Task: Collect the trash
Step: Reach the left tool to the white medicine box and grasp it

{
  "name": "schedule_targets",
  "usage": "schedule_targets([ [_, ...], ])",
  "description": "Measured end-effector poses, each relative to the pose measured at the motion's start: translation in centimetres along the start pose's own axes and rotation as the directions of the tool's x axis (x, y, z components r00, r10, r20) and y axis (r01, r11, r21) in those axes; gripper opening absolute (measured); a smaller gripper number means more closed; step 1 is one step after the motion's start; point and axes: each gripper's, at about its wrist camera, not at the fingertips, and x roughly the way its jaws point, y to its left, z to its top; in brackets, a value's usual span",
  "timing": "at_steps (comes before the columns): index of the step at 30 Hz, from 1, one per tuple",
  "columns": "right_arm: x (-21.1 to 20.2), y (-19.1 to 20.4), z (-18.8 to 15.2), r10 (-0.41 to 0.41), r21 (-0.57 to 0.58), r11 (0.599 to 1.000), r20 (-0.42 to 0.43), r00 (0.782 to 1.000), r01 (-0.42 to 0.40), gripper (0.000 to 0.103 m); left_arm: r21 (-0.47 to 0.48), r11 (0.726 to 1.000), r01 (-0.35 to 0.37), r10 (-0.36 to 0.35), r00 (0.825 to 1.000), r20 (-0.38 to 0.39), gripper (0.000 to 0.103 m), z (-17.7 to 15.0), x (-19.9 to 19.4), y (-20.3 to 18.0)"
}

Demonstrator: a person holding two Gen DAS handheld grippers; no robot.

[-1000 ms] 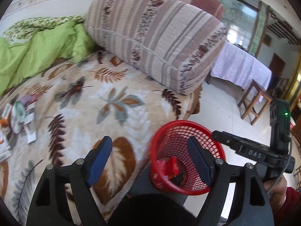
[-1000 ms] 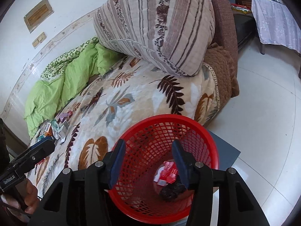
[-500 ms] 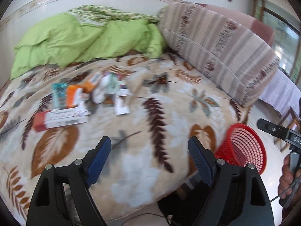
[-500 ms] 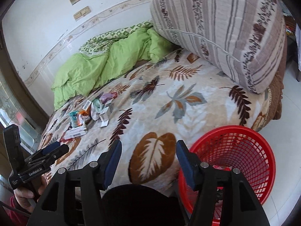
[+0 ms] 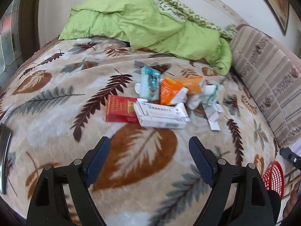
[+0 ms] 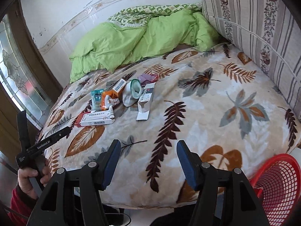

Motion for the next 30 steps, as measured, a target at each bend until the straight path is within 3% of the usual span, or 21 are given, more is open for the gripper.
schedule_targets([
  [8, 4.9, 0.0, -0.8, 0.028, 0.059, 0.998, -0.081, 0.996, -0.023, 0.065, 0.071, 0.996, 0.062, -0.059, 0.997, -0.052, 0.084, 5.9, 7.6, -0.1],
  [11, 4.5, -0.4, -0.8, 0.042, 0.068, 0.997, -0.064, 0.997, -0.037, 0.065, 0.08, 0.995, 0.055, -0.046, 0.992, -0.115, 0.084, 5.9, 10.4, 0.0],
  [15, 4.4, -0.6, -1.0, 0.035, 0.071, 0.997, -0.065, 0.997, -0.03, 0.065, 0.1, 0.983, 0.156, -0.137, 0.976, -0.17, 0.084, 3.9, 10.1, -1.1],
  [16, 4.4, -0.7, -0.9, 0.036, 0.073, 0.997, -0.064, 0.997, -0.031, 0.065, 0.131, 0.973, 0.189, -0.164, 0.969, -0.183, 0.084, 3.1, 9.3, -2.0],
  [19, 4.4, -1.0, -0.9, 0.05, 0.088, 0.995, -0.057, 0.997, -0.045, 0.065, 0.134, 0.922, 0.363, -0.323, 0.913, -0.25, 0.084, 0.8, 7.0, -4.0],
  [20, 4.5, -1.1, -0.9, 0.054, 0.095, 0.994, -0.056, 0.997, -0.049, 0.065, 0.146, 0.909, 0.391, -0.347, 0.903, -0.255, 0.084, 0.2, 6.3, -4.6],
  [21, 4.5, -1.2, -0.9, 0.059, 0.101, 0.993, -0.054, 0.997, -0.053, 0.065, 0.17, 0.902, 0.397, -0.35, 0.902, -0.251, 0.084, -0.2, 5.7, -5.2],
  [26, 4.4, -1.3, -1.0, 0.067, 0.108, 0.992, -0.045, 0.997, -0.062, 0.065, 0.25, 0.93, 0.268, -0.223, 0.955, -0.195, 0.084, -0.2, 6.0, -6.5],
  [30, 4.2, -1.3, -1.0, 0.051, 0.094, 0.994, -0.037, 0.998, -0.047, 0.065, 0.223, 0.948, 0.229, -0.179, 0.958, -0.222, 0.084, 0.1, 8.4, -6.6],
])
